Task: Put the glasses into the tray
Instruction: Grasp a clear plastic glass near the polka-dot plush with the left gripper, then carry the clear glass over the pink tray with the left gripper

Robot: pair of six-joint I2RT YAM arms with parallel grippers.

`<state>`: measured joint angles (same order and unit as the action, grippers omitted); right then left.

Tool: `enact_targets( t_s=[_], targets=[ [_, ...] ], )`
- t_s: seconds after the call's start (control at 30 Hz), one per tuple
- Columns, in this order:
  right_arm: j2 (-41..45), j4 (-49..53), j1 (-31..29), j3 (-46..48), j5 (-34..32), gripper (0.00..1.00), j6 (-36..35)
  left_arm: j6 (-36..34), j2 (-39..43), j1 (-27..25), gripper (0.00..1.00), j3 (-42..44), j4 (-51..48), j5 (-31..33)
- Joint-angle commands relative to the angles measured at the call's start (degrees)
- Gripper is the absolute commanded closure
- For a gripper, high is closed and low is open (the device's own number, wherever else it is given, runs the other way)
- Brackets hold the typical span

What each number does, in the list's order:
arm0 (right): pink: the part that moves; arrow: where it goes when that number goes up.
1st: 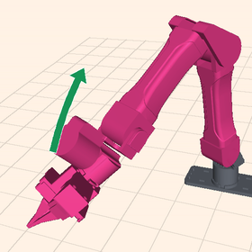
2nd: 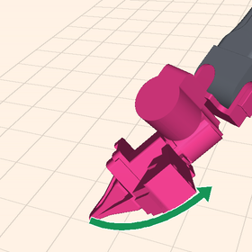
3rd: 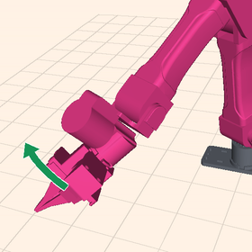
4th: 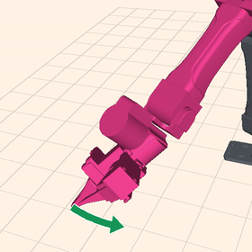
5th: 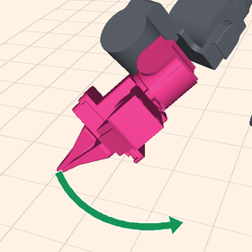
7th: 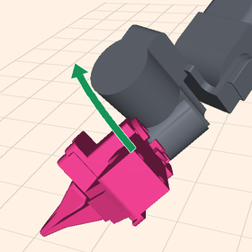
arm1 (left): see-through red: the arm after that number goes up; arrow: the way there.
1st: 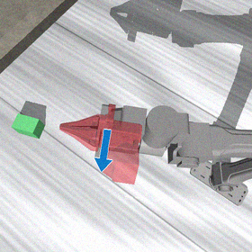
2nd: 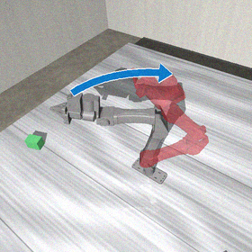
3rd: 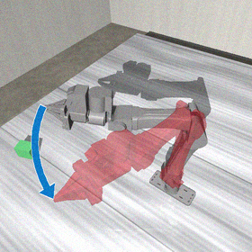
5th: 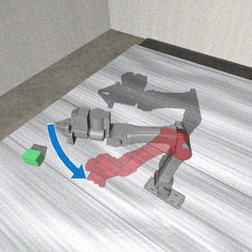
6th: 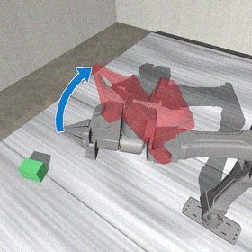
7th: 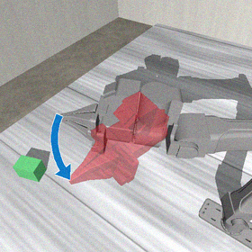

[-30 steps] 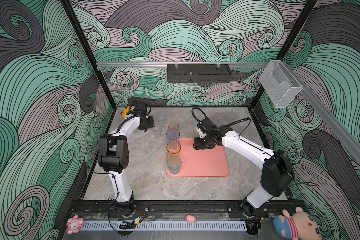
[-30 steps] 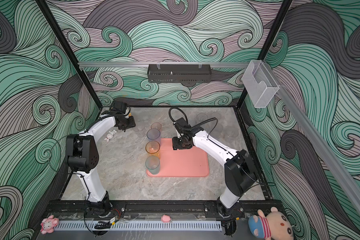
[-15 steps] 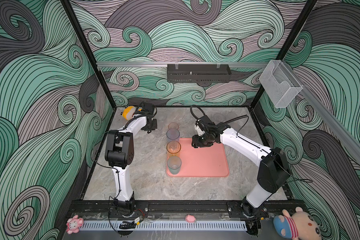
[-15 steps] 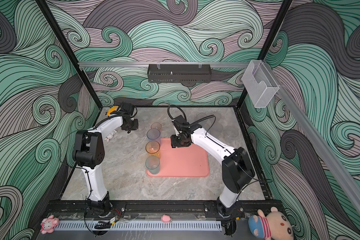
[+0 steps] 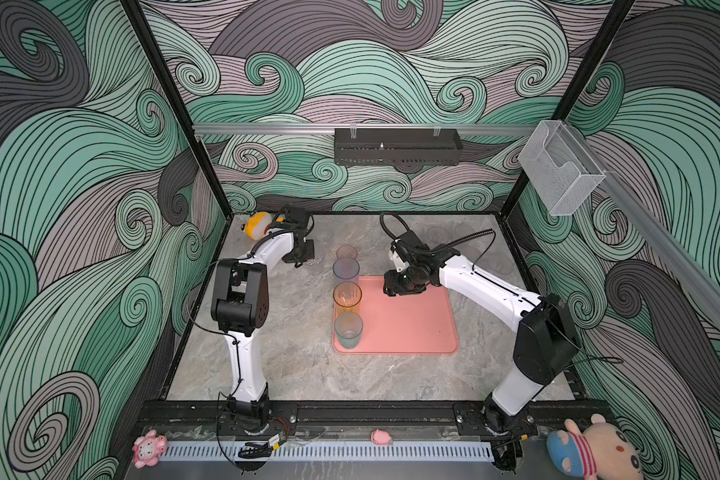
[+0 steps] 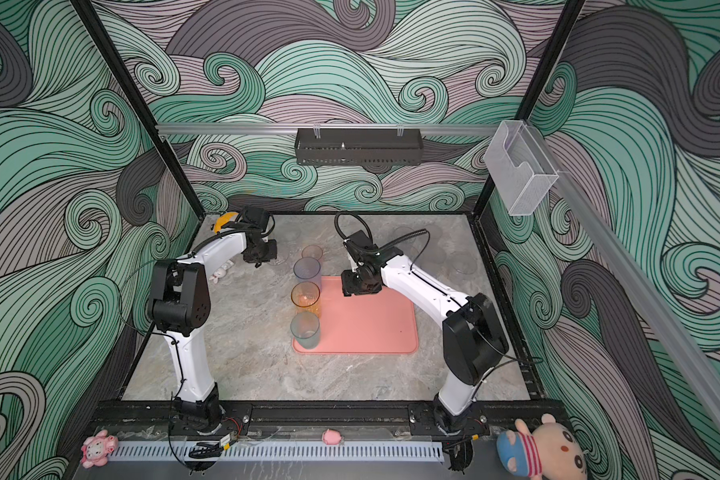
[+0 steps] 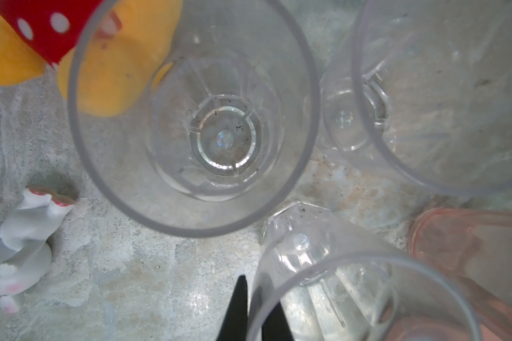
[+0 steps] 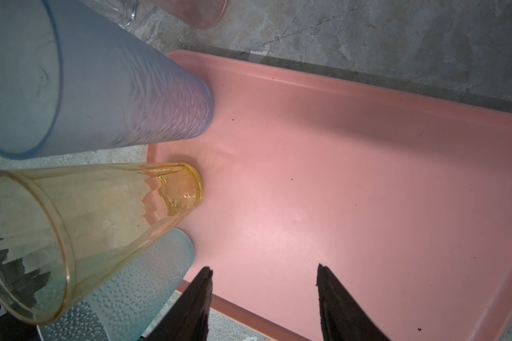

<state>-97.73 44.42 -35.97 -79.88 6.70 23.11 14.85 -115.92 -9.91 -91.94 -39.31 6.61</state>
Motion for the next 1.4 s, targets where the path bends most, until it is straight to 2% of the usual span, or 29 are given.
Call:
enact_targets(
  t_s=[0.0,0.37,0.63,0.83,1.13,1.37],
  targets=[
    [-0.97,0.89,0.37,-1.51,0.41,0.42,-0.22,0.93,0.98,-0.35,0.99,-1.21,-3.55,0.27],
    [-0.57,0.88,0.48,-1.41,0.39,0.43,-0.19,1.74,8.52,-0.37,1.00,-4.52,-6.72,2.61],
    [0.09,0.89,0.79,-0.93,-0.10,0.43,-0.32,1.87,13.14,-1.76,1.00,-8.56,-5.25,-0.45],
    [1.73,0.91,2.25,-0.56,-1.56,0.43,-0.18,0.97,13.76,-8.30,1.00,-14.91,-5.85,0.41],
    [7.11,0.37,6.64,2.31,-4.49,0.43,1.68,-0.79,5.51,-20.88,1.00,-24.91,-9.09,-0.28],
    [12.23,-3.25,13.05,8.80,-1.39,0.43,5.41,-2.45,-0.53,-25.34,1.00,-26.17,-10.94,-0.75]
  ],
)
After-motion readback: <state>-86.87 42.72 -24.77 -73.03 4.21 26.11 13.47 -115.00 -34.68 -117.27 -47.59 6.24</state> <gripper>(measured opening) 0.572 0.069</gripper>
